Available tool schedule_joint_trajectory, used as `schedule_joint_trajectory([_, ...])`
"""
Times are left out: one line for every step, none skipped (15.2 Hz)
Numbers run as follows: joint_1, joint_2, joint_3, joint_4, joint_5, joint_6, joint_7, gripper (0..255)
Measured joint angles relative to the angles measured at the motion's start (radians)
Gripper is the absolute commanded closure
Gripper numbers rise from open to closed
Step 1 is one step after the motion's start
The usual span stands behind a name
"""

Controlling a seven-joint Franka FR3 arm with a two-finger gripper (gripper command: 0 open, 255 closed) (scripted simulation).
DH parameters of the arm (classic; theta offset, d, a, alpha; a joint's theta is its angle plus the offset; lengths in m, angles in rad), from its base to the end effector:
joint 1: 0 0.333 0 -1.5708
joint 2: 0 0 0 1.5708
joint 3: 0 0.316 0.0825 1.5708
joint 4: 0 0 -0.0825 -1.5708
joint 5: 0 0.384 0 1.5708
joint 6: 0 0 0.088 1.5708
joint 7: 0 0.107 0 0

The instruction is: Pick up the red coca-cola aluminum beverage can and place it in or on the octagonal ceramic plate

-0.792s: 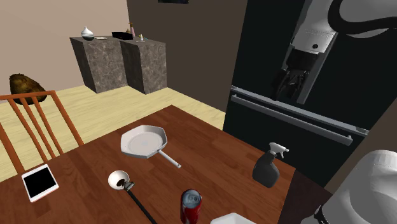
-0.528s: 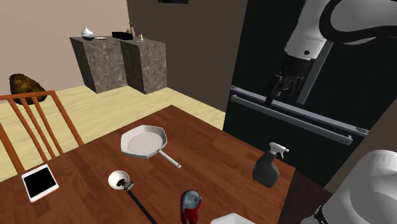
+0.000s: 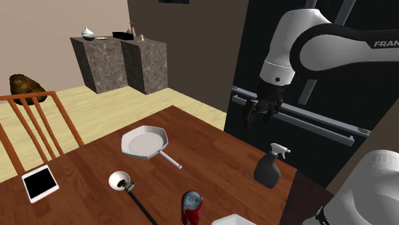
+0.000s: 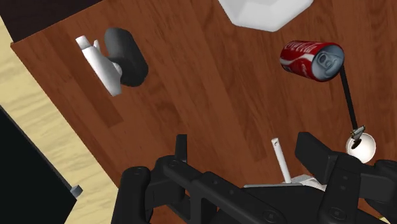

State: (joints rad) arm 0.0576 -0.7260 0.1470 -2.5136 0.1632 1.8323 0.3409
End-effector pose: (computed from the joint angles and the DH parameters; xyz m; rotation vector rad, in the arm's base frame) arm 0.3286 0.0872 0.5162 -3.0550 0.3222 -0.0374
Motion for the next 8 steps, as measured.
schedule_joint_trajectory([0.006, 0.017, 0.02, -0.01, 0.011, 0.025, 0.022, 0])
schedule_joint_trajectory([0.012, 0.027, 0.041, -0.024, 0.022, 0.047, 0.044, 0])
schedule_joint_trajectory([0.017, 0.042, 0.058, -0.038, 0.031, 0.073, 0.062, 0])
schedule_joint_trajectory([0.02, 0.071, 0.08, -0.042, 0.04, 0.104, 0.084, 0])
schedule_joint_trajectory([0.026, 0.095, 0.102, -0.045, 0.05, 0.129, 0.108, 0])
schedule_joint_trajectory([0.027, 0.136, 0.125, -0.033, 0.055, 0.156, 0.132, 0])
schedule_joint_trajectory([0.034, 0.154, 0.148, -0.039, 0.065, 0.179, 0.158, 0])
schedule_joint_trajectory([0.038, 0.181, 0.17, -0.038, 0.072, 0.203, 0.183, 0])
